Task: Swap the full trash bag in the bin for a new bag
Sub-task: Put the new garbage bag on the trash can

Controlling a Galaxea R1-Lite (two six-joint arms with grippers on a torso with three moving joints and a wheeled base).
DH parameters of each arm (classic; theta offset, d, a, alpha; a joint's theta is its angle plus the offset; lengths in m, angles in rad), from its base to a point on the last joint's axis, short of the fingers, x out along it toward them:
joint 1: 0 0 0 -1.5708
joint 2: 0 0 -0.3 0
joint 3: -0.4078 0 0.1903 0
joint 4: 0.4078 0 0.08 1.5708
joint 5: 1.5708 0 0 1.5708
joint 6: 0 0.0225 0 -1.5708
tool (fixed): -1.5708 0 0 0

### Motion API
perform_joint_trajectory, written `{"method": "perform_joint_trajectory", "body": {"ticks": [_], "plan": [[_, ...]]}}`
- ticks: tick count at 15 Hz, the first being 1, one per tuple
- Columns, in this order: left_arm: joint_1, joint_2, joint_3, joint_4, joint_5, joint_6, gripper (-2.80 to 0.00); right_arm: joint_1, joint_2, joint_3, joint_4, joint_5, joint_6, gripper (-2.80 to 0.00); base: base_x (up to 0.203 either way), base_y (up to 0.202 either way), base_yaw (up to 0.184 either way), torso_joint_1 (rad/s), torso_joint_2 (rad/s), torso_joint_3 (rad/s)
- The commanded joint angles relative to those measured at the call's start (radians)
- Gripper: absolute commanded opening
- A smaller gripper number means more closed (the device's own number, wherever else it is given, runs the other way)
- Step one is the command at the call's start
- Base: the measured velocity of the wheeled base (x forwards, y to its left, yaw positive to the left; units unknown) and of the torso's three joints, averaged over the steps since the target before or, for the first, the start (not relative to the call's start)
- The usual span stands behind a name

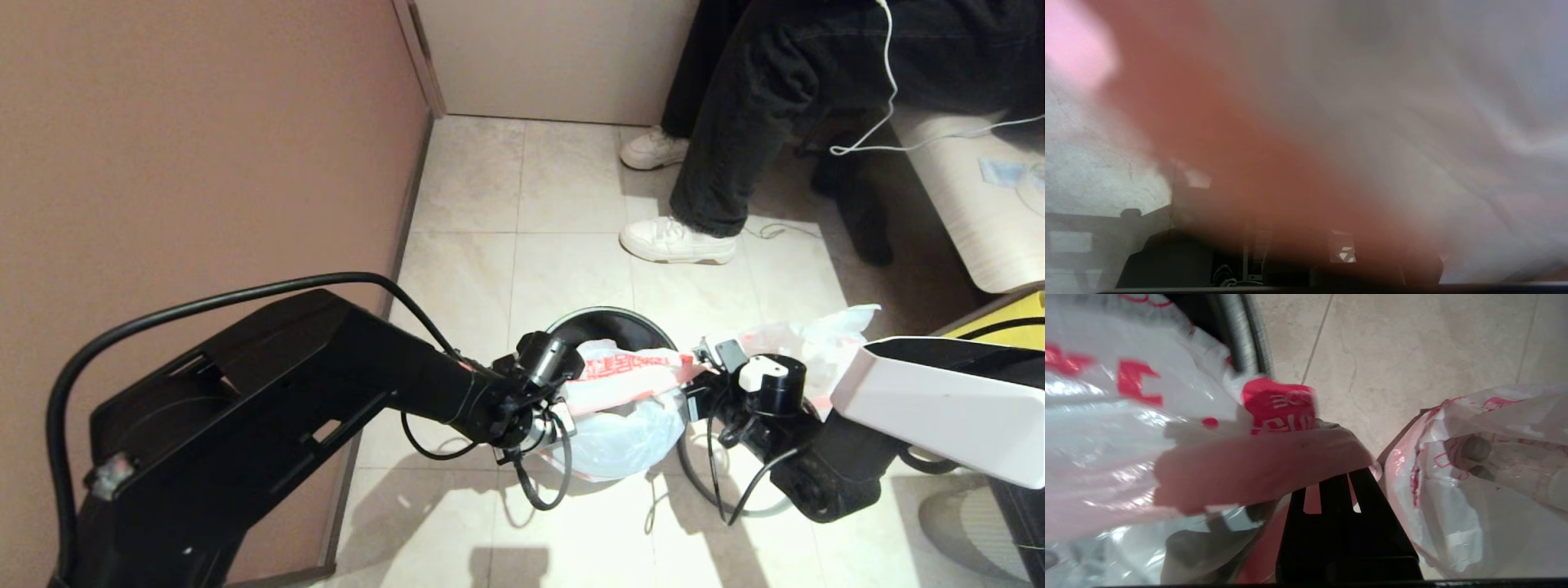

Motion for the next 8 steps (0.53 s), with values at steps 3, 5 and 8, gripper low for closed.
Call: {"method": "perform_joint_trajectory", "body": {"ticks": [3,5,8], "plan": [[-0.018,0.006,0.021,-0.022,0.002,-0.004,-2.8,-0.018,-0.059,-0.089,0.099,0.007,-0.021,-2.8,0.0,0.0,0.0,0.0,0.0,0.0],[-0.019,0.008,0.027,-0.032,-0.005,-0.004,-2.8,-0.014,-0.064,-0.158,0.185,0.023,-0.042,-2.8,0.0,0.0,0.0,0.0,0.0,0.0],[-0.016,0.004,0.027,-0.032,-0.033,-0.003,-2.8,0.004,-0.056,-0.28,0.333,0.065,-0.057,-2.8,0.0,0.0,0.0,0.0,0.0,0.0]]}}
